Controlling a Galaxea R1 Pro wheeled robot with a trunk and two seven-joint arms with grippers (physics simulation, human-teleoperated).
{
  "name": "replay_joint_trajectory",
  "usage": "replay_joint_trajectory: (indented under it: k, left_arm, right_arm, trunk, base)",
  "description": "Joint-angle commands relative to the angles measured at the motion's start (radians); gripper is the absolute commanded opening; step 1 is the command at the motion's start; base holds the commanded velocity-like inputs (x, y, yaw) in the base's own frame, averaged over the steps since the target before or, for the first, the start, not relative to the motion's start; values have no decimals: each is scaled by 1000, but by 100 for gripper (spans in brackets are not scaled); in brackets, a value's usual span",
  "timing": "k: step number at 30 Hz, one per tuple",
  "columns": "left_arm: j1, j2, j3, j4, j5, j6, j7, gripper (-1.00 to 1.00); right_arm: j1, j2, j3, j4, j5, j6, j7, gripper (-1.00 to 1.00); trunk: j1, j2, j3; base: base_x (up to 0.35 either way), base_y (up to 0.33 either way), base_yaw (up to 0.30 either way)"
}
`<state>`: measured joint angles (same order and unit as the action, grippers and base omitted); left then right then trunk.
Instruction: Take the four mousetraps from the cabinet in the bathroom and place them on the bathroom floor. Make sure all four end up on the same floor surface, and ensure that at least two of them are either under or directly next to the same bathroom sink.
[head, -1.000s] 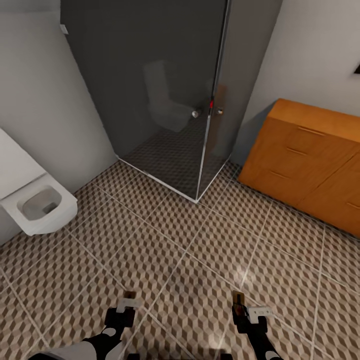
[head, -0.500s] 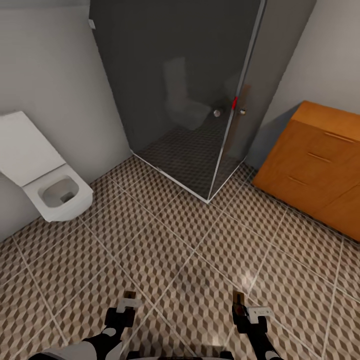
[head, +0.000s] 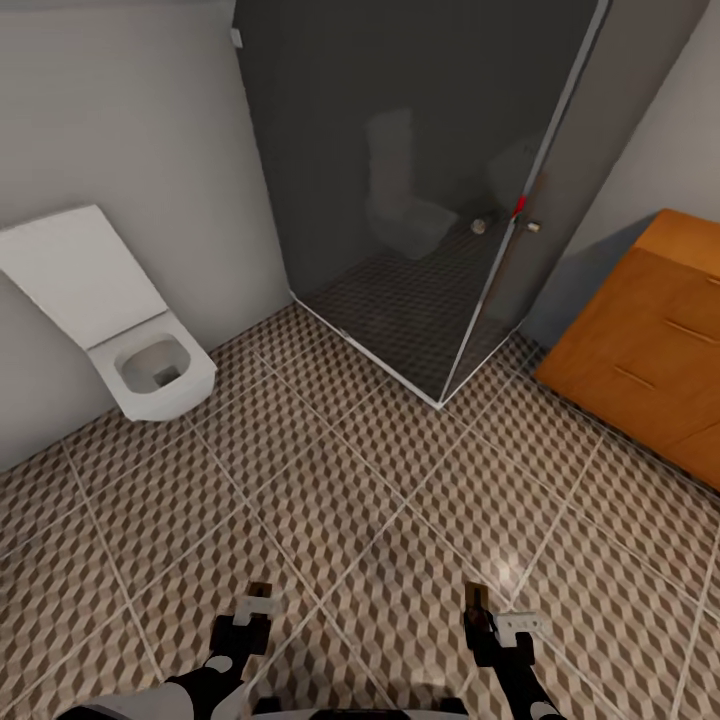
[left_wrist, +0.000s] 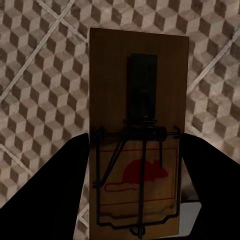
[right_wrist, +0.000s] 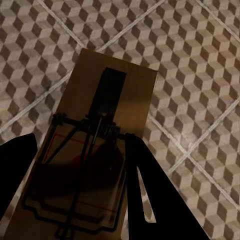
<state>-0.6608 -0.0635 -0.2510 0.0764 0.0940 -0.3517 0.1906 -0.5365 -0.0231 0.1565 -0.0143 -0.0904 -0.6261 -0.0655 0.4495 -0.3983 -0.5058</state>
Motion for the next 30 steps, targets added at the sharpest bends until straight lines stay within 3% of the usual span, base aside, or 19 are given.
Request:
replay_joint_trajectory:
  k: [1, 13, 30]
  left_arm:
    - [-2, -1, -8, 5, 9, -7, 3, -100]
    - [-2, -2, -8, 5, 9, -7, 2, -100]
    - [-2, -2, -8, 5, 9, -7, 2, -100]
  right_arm:
    - [0, 0, 9, 0, -9, -3, -2, -100]
    - [0, 0, 9, 0, -9, -3, -2, -100]
    - [0, 0, 10, 0, -8, -3, -2, -100]
  trunk:
    - [0, -2, -2]
    - [0, -2, -11]
    - [0, -2, -23]
  base:
    - [0, 0, 209]
    - [0, -18, 209]
    - [2, -280, 219]
